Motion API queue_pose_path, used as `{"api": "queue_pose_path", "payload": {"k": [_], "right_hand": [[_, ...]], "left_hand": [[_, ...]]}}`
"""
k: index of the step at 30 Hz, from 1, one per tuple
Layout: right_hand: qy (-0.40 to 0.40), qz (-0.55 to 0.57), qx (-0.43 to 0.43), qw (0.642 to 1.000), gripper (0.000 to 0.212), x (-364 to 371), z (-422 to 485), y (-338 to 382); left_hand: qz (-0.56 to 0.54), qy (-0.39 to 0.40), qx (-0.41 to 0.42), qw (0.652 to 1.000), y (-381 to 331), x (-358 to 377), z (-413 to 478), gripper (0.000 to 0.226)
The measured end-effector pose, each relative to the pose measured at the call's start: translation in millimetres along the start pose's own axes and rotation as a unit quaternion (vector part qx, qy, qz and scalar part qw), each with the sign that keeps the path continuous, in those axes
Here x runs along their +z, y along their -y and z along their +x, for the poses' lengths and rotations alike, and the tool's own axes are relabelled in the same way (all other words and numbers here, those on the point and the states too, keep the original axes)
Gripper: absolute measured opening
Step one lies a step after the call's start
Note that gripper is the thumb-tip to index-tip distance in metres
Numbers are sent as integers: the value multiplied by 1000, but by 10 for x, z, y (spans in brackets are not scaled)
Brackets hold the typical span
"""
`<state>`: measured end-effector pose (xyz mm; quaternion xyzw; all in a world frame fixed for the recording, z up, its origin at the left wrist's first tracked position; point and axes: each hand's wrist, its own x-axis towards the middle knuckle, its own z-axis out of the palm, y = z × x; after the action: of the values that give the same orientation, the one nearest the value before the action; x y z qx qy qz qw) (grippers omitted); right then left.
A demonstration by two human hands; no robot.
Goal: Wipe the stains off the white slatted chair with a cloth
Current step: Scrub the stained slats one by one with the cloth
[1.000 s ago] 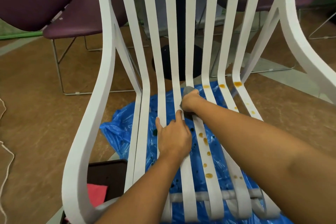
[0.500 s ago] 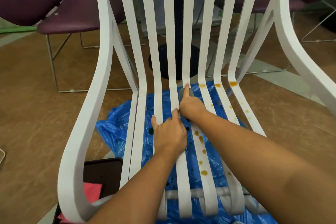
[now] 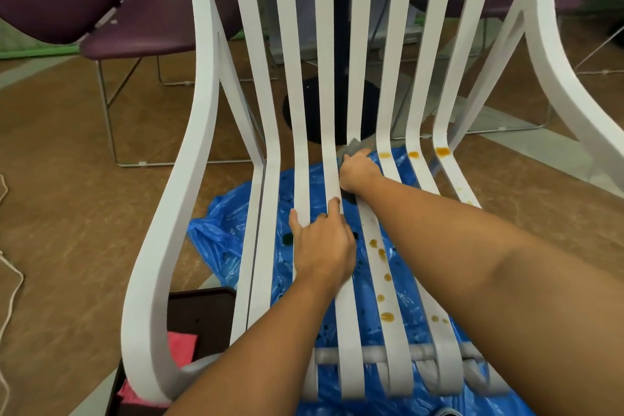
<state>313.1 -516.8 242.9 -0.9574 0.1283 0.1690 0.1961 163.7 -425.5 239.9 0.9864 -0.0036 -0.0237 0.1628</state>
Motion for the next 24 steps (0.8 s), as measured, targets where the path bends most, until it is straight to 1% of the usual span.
{"api": "queue_pose_path", "payload": {"k": [2, 3, 4, 6, 8, 10, 12, 14, 16, 21, 24], "right_hand": [[-24, 24, 4, 999, 50, 33, -37, -47], [-34, 32, 2, 999, 44, 60, -48, -64], [-25, 38, 9, 999, 43, 76, -72, -68], [-11, 33, 40, 999, 44, 112, -84, -49], [-3, 16, 32, 999, 45, 75, -96, -21], [-13, -8, 26, 1000, 49, 7, -79, -4], [-22, -28, -7, 999, 49, -70, -73, 36], [-15, -48, -17, 999, 52, -93, -74, 56], [-13, -22, 0, 1000, 58, -112, -112, 56], [-3, 12, -1, 1000, 57, -62, -282, -51], [0, 66, 48, 997, 54, 68, -482, -159]], "left_hand": [[0, 2, -1, 1000, -9, -6, -2, 49], [0, 0, -2, 1000, -16, -15, 3, 48], [0, -1, -3, 1000, -23, -18, 5, 48], [2, 2, -7, 1000, -23, -9, -15, 49], [5, -4, -7, 1000, -43, -1, -31, 49], [6, -3, -7, 1000, -59, -8, -28, 49], [8, 0, -5, 1000, -43, -12, -18, 49], [15, -3, -3, 1000, -26, -14, -5, 49], [20, -1, -1, 1000, -23, -13, -4, 50], [18, 13, 8, 1000, 0, -42, 0, 51], [18, 31, 5, 999, -30, -94, -15, 54]]}}
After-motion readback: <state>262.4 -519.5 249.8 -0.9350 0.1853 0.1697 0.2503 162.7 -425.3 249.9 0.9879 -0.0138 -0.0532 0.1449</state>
